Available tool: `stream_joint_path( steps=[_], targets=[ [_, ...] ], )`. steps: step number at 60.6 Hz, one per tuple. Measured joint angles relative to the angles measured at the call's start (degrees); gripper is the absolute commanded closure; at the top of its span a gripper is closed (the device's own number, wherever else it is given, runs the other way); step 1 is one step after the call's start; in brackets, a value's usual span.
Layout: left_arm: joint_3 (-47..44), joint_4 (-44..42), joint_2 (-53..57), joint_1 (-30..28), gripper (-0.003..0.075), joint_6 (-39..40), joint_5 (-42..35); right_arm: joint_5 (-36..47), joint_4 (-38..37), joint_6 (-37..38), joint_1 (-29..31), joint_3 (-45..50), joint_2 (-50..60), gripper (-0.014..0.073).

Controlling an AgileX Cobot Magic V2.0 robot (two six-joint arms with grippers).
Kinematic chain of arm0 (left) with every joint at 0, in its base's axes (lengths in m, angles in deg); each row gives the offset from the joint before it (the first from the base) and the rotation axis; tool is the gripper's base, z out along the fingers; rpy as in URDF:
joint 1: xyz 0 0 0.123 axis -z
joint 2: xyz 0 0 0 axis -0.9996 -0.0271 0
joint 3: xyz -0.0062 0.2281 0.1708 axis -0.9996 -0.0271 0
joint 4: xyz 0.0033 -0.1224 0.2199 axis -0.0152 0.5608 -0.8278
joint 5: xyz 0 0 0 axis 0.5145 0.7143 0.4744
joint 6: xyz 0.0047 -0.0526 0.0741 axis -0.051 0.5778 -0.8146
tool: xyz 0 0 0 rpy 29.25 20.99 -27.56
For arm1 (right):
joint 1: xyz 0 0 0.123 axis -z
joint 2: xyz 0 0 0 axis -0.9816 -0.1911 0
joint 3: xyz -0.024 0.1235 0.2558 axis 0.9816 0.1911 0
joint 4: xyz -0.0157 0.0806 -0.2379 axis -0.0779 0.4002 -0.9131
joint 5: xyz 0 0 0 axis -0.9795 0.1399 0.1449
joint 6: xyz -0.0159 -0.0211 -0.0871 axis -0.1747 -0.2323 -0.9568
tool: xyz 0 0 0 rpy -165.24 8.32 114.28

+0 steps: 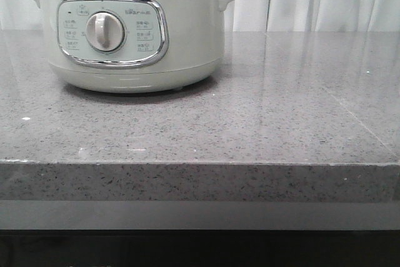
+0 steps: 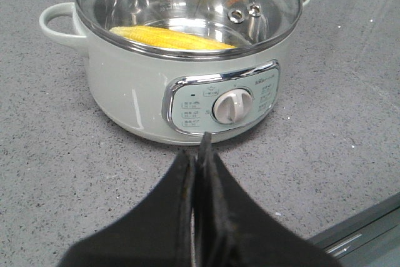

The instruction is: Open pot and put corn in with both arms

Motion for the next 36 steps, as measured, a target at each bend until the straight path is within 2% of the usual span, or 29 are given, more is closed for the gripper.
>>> stream_joint_path(
  steps=[31, 36],
  targets=[
    [-0.5, 0.0, 1.0, 0.0, 0.0741, 0.0, -0.1, 0.0, 0.0, 0.0, 0.0, 0.0, 0.0, 0.066],
    [-2.0, 0.0, 2.8, -1.4, 0.0741, 0.0, -0.6, 0.0, 0.0, 0.0, 0.0, 0.0, 0.0, 0.066]
  ],
)
